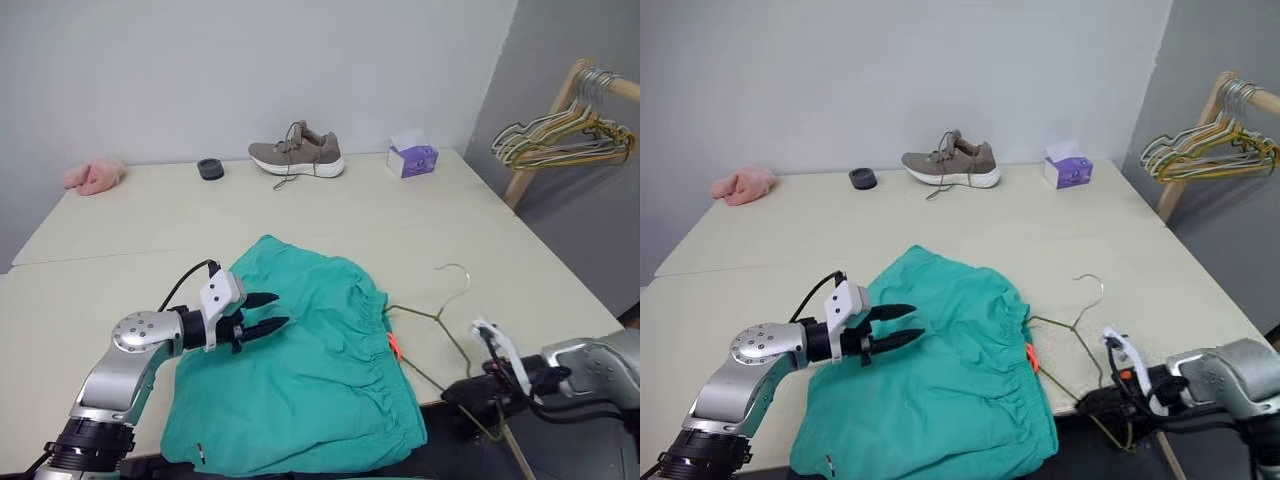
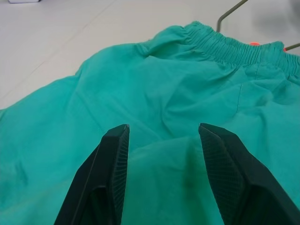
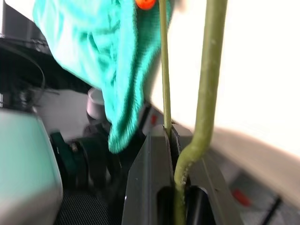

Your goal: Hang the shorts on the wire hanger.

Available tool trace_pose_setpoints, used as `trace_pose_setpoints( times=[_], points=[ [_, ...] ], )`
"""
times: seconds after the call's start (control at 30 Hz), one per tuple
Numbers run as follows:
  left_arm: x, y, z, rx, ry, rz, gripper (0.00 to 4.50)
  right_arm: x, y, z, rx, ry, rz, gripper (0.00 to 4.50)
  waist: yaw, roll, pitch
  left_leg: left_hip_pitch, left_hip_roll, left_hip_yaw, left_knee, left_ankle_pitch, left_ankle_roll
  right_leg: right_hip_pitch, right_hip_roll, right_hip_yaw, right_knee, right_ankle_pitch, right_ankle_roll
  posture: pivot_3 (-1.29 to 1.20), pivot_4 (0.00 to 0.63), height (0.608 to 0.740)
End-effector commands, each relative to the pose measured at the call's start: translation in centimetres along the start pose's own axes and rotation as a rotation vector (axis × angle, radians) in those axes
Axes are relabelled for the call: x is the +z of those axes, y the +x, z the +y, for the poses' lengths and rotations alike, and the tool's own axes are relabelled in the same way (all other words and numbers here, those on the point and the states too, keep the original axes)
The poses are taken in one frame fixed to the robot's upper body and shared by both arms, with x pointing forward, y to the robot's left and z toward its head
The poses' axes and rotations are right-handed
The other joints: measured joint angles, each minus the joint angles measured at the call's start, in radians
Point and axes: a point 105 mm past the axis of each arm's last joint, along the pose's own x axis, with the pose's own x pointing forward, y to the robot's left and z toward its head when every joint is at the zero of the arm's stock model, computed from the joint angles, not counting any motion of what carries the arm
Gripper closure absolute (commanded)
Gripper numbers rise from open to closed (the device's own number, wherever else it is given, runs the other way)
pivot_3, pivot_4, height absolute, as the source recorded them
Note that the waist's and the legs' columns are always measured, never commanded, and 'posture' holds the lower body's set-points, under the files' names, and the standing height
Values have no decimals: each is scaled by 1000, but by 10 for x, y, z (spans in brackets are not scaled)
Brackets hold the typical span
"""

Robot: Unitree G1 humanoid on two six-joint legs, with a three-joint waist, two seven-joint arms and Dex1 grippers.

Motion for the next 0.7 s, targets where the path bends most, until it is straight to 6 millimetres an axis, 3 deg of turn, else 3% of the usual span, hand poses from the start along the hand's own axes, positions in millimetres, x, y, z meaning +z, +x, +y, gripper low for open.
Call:
trace_pose_setpoints(
  times=[0.03,0.17,0.4,0.5,0.57,0.67,0.7],
  points=[
    [16,-2,8,41,55,-46,2025,16,8,5,7,24,-36,4500,3,0,0,0,0,0,0,0,0,0,0,0,0,0,0,-105,0,740],
    [19,-3,17,94,53,-63,2025,44,13,14,45,42,-143,4500,5,0,0,-1,0,0,0,0,0,-1,0,0,0,0,0,-103,0,740],
    [31,-8,44,225,-44,-131,2025,75,-5,37,32,-132,-253,4500,22,0,0,-1,0,0,0,0,0,-2,0,0,0,0,0,-125,0,740],
    [54,-15,60,243,-90,-210,1480,87,-6,47,-31,-298,-248,4500,21,1,0,-2,0,0,0,0,0,-2,1,0,0,0,0,-137,0,740],
    [74,-18,67,231,-91,-262,889,91,-5,50,-60,-374,-231,4500,21,1,0,-3,0,0,0,0,0,-3,1,0,1,0,0,-149,0,740],
    [108,-21,69,145,-31,-293,32,94,-2,50,-126,-528,-174,4500,19,0,0,-3,0,0,0,0,0,-3,1,0,0,0,0,-152,0,740],
    [117,-21,67,99,8,-279,32,96,-1,49,-156,-600,-148,4500,18,0,0,-3,0,0,0,0,0,-3,1,0,0,0,0,-152,0,740]
  ],
)
